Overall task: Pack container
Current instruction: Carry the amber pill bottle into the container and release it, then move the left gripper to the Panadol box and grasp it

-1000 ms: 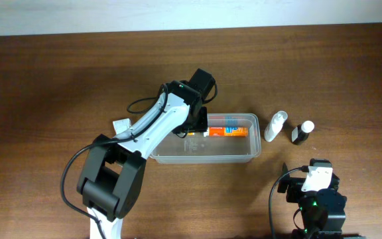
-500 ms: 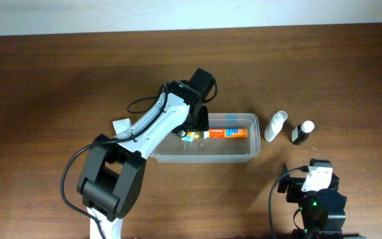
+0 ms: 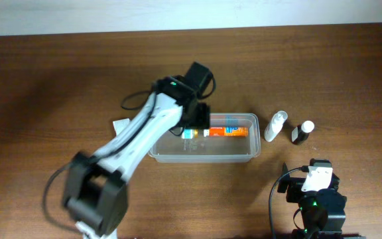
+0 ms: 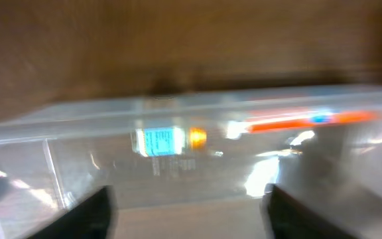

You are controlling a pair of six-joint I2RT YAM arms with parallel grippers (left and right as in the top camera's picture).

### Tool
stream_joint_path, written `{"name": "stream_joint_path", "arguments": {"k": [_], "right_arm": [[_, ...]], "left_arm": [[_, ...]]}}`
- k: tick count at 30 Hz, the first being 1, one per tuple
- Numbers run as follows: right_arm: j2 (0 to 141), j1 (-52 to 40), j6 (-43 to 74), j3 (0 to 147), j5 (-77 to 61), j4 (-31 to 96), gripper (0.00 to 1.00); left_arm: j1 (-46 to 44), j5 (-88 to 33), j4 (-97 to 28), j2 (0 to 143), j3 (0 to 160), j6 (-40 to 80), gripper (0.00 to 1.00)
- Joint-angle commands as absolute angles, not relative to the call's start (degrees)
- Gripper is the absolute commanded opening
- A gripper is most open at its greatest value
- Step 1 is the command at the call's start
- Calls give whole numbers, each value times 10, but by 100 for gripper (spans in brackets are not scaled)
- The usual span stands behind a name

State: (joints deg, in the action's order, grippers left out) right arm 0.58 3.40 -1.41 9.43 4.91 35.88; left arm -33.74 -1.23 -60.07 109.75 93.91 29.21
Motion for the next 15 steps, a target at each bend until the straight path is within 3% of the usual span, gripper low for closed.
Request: {"name": "stream_joint_path", "arguments": {"k": [1,3,8,15], "right_arm": [[2,38,-8,90,50,357,99],[2,38,-8,90,50,357,98],[2,38,-8,90,50,357,98],[2,38,-8,90,50,357,98]], "left_arm": [[-327,-15,-603,982,971,215,92],[-307,-10,-611,943,971,183,99],[-215,74,-680,861,971,178,99],[-101,70,-737,899,918,208,99]]}}
